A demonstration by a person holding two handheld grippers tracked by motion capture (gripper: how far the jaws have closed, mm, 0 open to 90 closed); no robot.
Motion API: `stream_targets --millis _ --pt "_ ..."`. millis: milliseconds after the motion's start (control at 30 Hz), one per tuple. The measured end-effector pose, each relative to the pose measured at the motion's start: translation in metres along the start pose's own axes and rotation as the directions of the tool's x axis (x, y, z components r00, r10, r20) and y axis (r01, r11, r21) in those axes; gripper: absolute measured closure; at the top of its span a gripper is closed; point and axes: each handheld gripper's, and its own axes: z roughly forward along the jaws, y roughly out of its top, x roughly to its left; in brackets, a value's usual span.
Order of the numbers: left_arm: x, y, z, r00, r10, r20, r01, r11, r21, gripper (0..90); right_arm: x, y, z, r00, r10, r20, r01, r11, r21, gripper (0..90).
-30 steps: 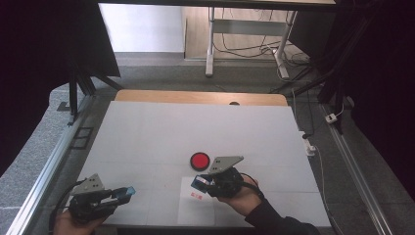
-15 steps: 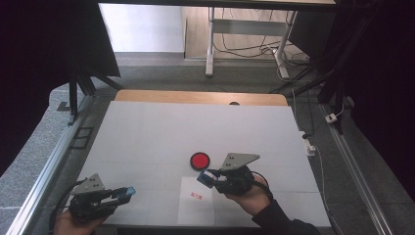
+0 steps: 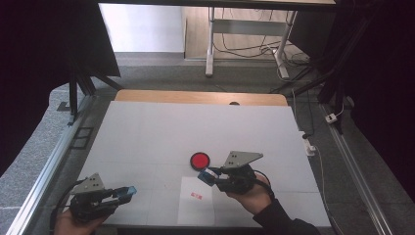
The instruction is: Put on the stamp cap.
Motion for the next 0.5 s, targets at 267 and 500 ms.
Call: stream_targets --millis 267,500 --pt "-0.004 0.008 0.001 0.9989 0.033 0.033 -0.032 0.9993 -0.021 67.6 -0.001 0.003 -0.003 0.9996 0.009 -0.026 -0.009 1.000 -0.013 71.2" --pt "-0.009 0.021 0.010 0.9927 0.084 0.087 -0.081 0.9962 -0.031 67.6 -0.002 0.005 -0.004 0.9985 0.014 -0.053 -0.015 1.000 -0.026 71.2"
